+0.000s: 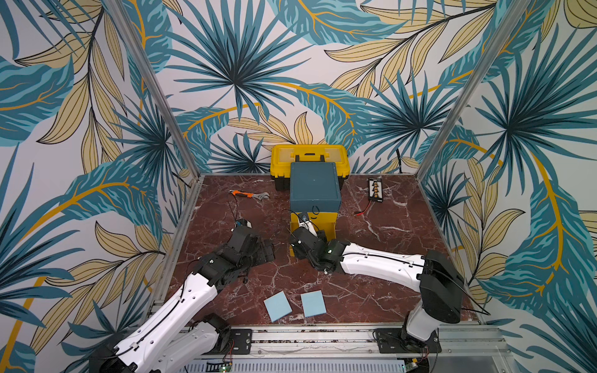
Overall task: Please put the sticky notes in the drawer by color
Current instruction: Place the sticky notes in the drawer.
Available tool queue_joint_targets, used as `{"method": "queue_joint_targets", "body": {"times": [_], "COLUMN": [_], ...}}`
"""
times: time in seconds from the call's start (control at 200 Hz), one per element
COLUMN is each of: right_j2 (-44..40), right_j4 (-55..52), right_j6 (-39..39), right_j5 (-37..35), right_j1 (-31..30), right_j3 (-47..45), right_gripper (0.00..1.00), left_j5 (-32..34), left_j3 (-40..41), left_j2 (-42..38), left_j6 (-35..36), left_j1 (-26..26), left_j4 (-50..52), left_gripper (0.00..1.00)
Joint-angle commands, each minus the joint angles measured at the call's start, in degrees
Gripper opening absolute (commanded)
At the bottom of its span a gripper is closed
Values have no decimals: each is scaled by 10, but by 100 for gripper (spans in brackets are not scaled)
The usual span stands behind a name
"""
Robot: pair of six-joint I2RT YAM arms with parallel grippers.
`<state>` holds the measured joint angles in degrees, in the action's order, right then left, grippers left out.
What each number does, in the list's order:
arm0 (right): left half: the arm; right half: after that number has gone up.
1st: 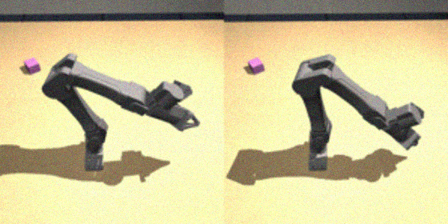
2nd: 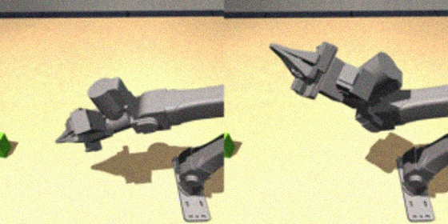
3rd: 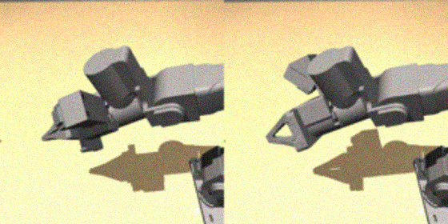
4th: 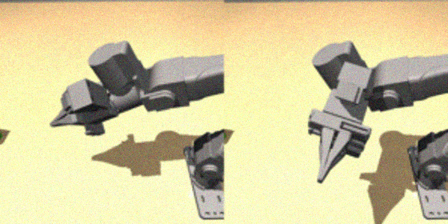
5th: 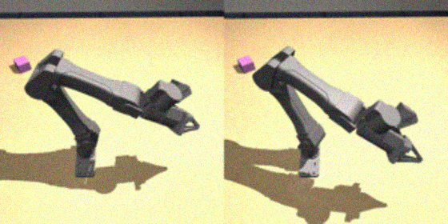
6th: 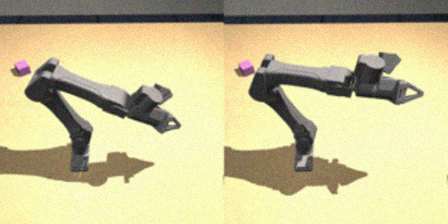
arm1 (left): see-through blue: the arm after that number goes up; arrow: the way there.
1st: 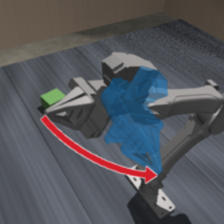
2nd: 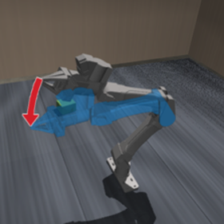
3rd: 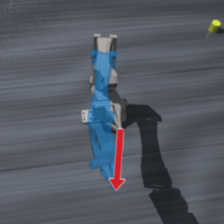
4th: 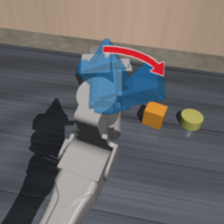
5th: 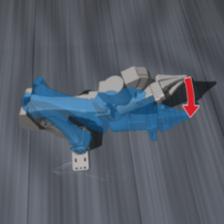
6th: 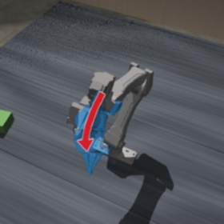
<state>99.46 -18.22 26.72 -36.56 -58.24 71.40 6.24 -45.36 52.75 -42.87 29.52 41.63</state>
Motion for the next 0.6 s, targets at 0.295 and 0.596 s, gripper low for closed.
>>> {"method": "queue_joint_targets", "body": {"times": [0.295, 0.596], "right_j2": [49, 84], "right_j4": [52, 72], "right_j6": [-12, -4], "right_j5": [-37, -33], "right_j1": [22, 34], "right_j3": [18, 24], "right_gripper": [77, 77], "left_j5": [12, 15], "left_j3": [7, 5], "left_j2": [-2, -3], "left_j6": [7, 9], "left_j1": [-5, -5], "left_j4": [5, 8], "left_gripper": [100, 100]}}
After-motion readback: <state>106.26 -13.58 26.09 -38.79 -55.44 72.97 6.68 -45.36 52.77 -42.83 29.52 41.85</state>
